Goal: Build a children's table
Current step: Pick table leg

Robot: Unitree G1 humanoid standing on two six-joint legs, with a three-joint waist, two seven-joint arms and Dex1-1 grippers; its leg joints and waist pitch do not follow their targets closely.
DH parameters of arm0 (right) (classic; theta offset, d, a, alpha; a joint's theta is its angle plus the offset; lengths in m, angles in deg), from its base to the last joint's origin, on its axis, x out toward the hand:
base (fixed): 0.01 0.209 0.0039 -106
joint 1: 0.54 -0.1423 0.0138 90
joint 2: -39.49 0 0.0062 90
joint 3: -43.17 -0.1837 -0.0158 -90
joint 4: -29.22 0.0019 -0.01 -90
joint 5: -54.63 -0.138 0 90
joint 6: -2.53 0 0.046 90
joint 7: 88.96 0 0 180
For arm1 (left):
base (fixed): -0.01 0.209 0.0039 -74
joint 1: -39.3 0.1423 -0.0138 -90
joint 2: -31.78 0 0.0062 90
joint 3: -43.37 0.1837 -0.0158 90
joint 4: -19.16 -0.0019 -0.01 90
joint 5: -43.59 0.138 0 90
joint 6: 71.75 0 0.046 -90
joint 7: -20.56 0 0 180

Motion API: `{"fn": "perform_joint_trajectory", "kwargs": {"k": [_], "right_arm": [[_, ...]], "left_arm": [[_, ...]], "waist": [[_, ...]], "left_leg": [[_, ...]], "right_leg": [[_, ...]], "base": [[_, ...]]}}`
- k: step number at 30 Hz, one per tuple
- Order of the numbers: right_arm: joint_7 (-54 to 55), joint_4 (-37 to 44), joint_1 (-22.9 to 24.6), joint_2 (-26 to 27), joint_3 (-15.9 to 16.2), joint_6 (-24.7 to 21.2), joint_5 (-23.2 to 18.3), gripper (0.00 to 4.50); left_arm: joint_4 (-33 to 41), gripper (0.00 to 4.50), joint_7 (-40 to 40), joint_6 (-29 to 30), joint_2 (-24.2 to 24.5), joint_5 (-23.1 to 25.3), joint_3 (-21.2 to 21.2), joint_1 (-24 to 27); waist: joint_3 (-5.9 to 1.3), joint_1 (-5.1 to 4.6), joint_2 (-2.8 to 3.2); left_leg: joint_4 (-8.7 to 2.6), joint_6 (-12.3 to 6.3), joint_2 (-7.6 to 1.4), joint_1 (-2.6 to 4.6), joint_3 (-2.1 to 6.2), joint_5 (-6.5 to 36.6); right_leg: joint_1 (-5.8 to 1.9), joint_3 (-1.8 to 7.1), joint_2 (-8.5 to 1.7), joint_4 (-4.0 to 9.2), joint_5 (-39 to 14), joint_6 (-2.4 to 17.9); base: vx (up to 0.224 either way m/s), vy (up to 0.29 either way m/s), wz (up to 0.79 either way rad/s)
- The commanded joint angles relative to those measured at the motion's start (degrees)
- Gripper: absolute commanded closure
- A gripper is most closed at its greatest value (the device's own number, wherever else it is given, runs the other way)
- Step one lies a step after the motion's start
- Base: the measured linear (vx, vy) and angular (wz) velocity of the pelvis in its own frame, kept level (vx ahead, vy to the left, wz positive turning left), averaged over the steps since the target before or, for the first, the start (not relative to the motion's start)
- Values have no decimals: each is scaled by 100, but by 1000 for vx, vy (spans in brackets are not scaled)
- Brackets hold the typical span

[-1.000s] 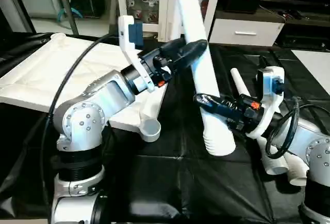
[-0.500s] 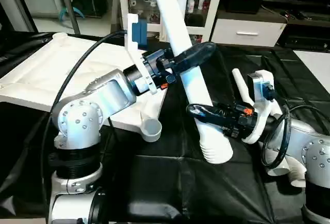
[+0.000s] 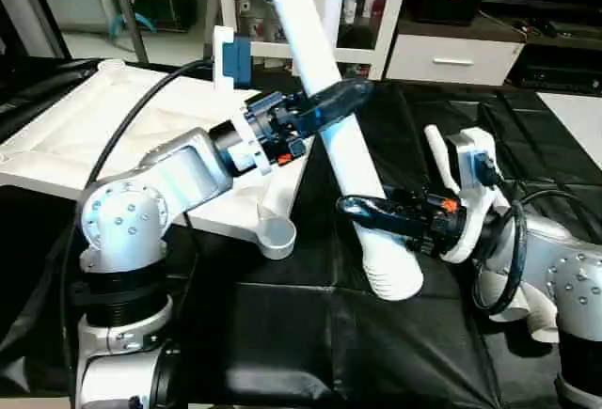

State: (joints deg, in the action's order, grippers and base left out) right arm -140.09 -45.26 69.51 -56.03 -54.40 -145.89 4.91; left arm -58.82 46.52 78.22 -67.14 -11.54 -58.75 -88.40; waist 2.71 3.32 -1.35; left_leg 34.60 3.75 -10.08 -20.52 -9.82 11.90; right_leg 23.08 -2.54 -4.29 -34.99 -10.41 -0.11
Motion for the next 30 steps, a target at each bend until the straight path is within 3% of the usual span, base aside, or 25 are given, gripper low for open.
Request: {"fn": "perform_joint_trajectory", "kwargs": {"k": [1,3,4,5,10,12,15,21,23,25,26,30], "right_arm": [[90,-142,-85,-84,53,49,147,266],[95,-176,-108,-108,95,114,163,267],[99,-184,-114,-109,104,143,172,267],[109,-230,-142,-112,141,248,215,211],[269,-358,-302,-42,135,343,323,164],[401,-388,-402,-40,213,562,566,151],[910,-444,-662,-37,470,921,1157,121],[1262,-320,-825,-99,790,860,1566,98],[1268,-292,-832,-122,865,744,1559,98],[1306,-295,-844,-153,960,569,1552,98],[1335,-313,-855,-147,988,510,1553,98],[1506,-486,-951,-45,1202,397,1730,98]], "left_arm": [[52,237,14,82,12,-224,60,-37],[14,244,-29,79,13,-251,44,-62],[2,249,-48,66,11,-236,40,-68],[-48,252,-149,8,-12,-154,7,-101],[-99,261,-447,-137,-28,65,-42,-235],[2,268,-466,-219,199,427,217,-252],[129,269,-634,-280,534,999,681,-252],[85,270,-925,-343,573,1338,838,-390],[39,270,-929,-395,543,1352,850,-432],[36,270,-900,-438,542,1372,887,-459],[35,270,-885,-464,550,1408,916,-468],[31,270,-837,-511,542,1502,980,-504]], "waist": [[-325,8,30],[-327,10,32],[-329,9,-5],[-326,11,-15],[-324,9,-29],[-324,7,-46],[-329,-27,-24],[-351,-23,-13],[-349,-19,-55],[-342,-11,-41],[-340,-15,-89],[-327,-8,-55]], "left_leg": [[-399,36,-207,10,60,687],[-396,21,-202,10,54,674],[-396,12,-210,9,52,666],[-400,0,-213,8,53,650],[-397,15,-211,5,55,648],[-395,4,-212,10,54,620],[-395,71,-213,9,56,504],[-372,78,-209,15,38,333],[-373,26,-208,3,33,324],[-374,15,-210,3,36,327],[-374,0,-206,-7,33,326],[-383,82,-212,-5,41,462]], "right_leg": [[-296,200,-280,448,-1401,954],[-299,201,-276,448,-1354,985],[-302,202,-281,449,-1351,984],[-303,200,-282,441,-1358,989],[-305,202,-290,440,-1480,958],[-296,204,-286,439,-1496,901],[-274,208,-276,419,-1421,797],[-302,221,-268,356,-797,1043],[-316,223,-269,350,-717,1103],[-317,223,-272,347,-722,1134],[-324,223,-271,356,-746,1124],[-308,226,-292,375,-1070,1023]], "base": [[0,0,0],[0,0,0],[0,0,0],[0,0,0],[0,0,0],[0,0,0],[0,0,0],[0,0,0],[0,0,0],[0,0,0],[0,0,0],[0,0,0]]}}
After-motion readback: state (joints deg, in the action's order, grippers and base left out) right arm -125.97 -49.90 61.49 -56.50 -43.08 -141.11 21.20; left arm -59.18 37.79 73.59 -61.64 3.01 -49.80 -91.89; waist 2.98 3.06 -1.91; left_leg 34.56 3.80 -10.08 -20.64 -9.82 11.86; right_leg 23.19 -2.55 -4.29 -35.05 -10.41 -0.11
